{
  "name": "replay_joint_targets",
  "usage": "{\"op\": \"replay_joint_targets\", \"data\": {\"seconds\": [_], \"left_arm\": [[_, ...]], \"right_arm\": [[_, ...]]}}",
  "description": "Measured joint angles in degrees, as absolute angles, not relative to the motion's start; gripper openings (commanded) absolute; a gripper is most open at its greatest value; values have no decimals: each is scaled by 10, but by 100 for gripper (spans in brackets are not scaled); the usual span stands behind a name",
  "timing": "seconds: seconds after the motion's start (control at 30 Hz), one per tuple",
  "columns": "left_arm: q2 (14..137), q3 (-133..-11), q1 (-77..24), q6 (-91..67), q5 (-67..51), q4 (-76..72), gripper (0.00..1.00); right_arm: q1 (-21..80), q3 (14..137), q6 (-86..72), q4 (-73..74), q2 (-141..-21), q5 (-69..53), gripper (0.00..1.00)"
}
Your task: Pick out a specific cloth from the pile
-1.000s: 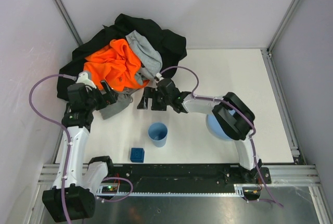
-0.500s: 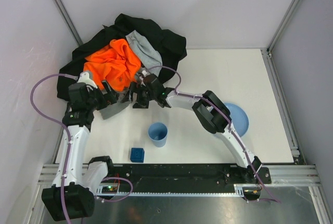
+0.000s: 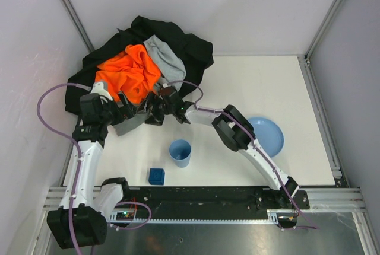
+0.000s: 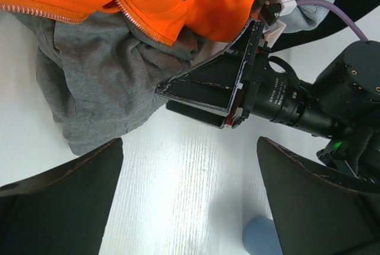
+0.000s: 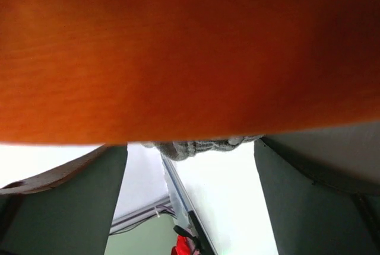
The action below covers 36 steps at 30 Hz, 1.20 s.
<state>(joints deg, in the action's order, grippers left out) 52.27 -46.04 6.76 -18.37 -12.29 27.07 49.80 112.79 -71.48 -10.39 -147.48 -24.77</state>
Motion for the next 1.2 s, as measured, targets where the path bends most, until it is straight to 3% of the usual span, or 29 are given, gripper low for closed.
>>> {"op": "replay_joint_targets", "data": {"seconds": [0.23, 0.47, 0.53, 0.77, 1.2], "left_arm": [[526, -460, 66, -183, -123, 271, 100], [526, -460, 64, -180, -123, 271, 100], [526, -460, 63, -180, -123, 271, 100], [526, -460, 62, -179, -123, 271, 100], [526, -460, 61, -179, -123, 271, 100]], "right_arm": [[499, 1134, -750, -120, -1493, -242, 61], [499, 1137, -766, -131, -1506, -234, 14], [499, 1138, -770, -134, -1508, -232, 5], [499, 1129, -770, -153, -1511, -234, 0], [488, 902, -738, -218, -1382, -222, 0]]}}
